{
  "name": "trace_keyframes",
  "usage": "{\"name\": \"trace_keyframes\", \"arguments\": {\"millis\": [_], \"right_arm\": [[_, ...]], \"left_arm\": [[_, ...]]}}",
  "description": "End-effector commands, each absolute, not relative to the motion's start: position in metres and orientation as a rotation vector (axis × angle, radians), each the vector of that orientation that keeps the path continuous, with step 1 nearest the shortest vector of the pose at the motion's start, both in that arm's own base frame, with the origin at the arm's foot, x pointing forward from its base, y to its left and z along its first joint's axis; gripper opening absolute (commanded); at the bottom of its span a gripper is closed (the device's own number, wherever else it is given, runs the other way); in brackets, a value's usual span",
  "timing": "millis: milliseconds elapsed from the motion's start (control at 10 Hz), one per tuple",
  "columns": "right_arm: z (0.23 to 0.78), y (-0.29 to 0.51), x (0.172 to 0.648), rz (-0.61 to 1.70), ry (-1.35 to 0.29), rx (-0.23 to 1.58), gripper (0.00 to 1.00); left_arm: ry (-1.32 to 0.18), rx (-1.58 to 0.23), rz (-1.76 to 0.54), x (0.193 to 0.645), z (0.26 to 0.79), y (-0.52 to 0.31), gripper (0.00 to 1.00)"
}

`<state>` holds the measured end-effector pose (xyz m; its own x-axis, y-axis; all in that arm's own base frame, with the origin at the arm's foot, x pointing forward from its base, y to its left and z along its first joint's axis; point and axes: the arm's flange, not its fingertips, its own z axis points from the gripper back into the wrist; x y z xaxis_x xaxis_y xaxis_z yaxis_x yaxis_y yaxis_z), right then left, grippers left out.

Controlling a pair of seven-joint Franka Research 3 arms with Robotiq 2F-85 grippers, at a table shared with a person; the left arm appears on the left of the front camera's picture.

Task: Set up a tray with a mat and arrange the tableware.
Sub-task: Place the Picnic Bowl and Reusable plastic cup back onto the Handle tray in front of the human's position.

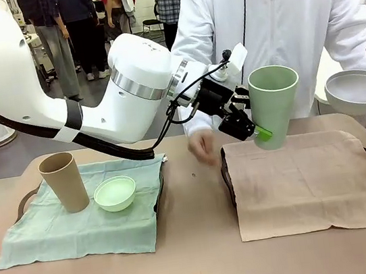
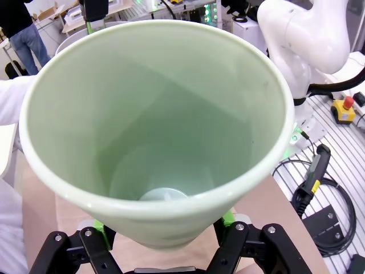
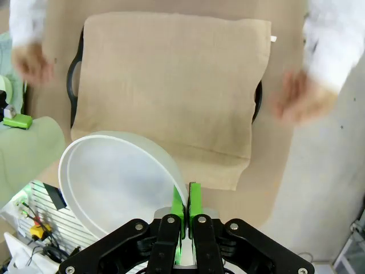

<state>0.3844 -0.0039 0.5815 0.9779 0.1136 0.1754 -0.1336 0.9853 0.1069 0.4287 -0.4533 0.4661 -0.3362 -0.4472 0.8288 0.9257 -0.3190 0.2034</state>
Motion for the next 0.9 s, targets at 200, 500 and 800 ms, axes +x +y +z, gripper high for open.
{"name": "trace_keyframes", "arguments": {"millis": [200, 500, 800], "right_arm": [[0.5809, -0.0024, 0.3875, 0.120, -0.181, 0.135, 0.00], [0.5809, -0.0024, 0.3875, 0.120, -0.181, 0.135, 0.00], [0.5809, -0.0024, 0.3875, 0.120, -0.181, 0.135, 0.00]], "left_arm": [[-0.872, -0.831, -1.818, 0.4288, 0.4695, -0.4540, 0.22], [-0.872, -0.831, -1.818, 0.4288, 0.4695, -0.4540, 0.22], [-0.872, -0.831, -1.818, 0.4288, 0.4695, -0.4540, 0.22]]}}
